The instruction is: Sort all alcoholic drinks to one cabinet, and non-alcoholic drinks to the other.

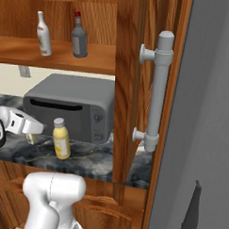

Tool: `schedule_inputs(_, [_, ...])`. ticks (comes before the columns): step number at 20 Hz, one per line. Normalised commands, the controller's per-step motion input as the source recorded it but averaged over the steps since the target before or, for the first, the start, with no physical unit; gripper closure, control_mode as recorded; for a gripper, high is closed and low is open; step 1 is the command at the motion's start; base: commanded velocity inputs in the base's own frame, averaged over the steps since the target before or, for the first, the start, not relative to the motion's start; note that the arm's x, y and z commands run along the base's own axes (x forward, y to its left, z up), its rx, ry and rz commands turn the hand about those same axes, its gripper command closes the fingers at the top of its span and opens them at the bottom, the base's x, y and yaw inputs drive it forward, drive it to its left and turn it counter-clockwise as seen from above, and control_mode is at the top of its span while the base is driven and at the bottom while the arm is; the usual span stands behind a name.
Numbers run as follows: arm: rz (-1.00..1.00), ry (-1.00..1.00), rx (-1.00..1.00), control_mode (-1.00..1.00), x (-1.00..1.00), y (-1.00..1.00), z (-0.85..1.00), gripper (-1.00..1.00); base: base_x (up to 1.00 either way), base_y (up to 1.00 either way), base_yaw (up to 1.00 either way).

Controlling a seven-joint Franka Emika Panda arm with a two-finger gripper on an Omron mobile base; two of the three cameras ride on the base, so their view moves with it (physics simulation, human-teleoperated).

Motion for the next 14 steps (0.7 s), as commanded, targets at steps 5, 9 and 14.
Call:
schedule_inputs(5, [0.0,0.02,0.0,-1.0,0.4,0.17,-0.13,-1.0,0.0,0.0,0.0])
schedule_inputs(9, [0.0,0.03,-0.01,-1.0,0.34,0.22,-0.26,-1.0,0.0,0.0,0.0])
schedule_inputs(14, [0.0,0.0,0.0,-1.0,0.33,0.06,-0.22,-1.0,0.0,0.0,0.0])
